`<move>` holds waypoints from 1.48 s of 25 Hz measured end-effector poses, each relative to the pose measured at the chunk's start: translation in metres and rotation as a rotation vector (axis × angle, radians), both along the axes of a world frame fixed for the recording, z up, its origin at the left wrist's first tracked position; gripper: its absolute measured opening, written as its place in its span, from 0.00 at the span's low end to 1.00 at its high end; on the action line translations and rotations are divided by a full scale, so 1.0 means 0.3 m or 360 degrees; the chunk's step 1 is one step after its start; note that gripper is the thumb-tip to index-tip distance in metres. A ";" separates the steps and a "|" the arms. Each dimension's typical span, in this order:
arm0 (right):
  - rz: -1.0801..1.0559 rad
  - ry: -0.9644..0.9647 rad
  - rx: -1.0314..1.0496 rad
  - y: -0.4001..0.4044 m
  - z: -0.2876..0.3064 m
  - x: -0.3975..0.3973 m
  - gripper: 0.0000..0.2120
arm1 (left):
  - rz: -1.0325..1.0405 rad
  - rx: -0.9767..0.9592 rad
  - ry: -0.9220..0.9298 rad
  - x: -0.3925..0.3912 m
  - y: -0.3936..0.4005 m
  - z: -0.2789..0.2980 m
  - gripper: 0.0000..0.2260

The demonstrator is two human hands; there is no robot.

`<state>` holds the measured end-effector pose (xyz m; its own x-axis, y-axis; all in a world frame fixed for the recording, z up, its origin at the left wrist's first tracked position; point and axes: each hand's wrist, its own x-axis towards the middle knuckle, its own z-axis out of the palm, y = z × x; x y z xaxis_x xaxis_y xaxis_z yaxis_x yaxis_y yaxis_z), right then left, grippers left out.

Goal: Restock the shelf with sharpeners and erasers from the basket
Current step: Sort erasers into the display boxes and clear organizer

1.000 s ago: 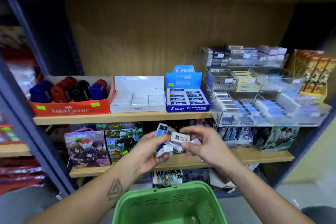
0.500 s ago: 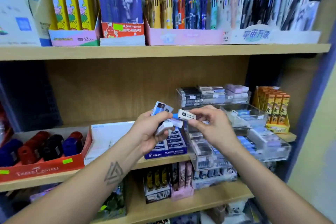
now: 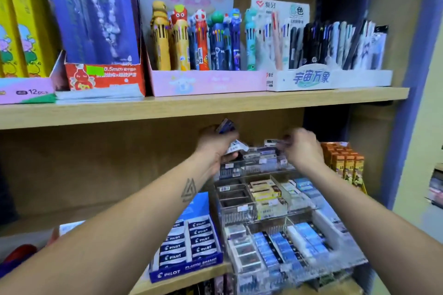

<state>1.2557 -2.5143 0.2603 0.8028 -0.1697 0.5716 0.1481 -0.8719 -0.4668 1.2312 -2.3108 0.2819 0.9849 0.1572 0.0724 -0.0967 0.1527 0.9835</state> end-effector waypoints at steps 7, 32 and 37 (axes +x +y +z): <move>-0.0030 0.0262 -0.0336 0.012 0.028 0.167 0.11 | 0.0038 0.0101 -0.0067 0.095 -0.028 -0.022 0.10; 0.0855 0.0466 0.1005 -0.018 0.073 0.045 0.16 | 0.0022 -0.0023 0.0029 0.079 -0.012 -0.036 0.08; 0.0867 0.0413 0.0901 -0.003 0.065 0.041 0.14 | 0.0005 -0.0032 0.0040 0.088 -0.007 -0.039 0.08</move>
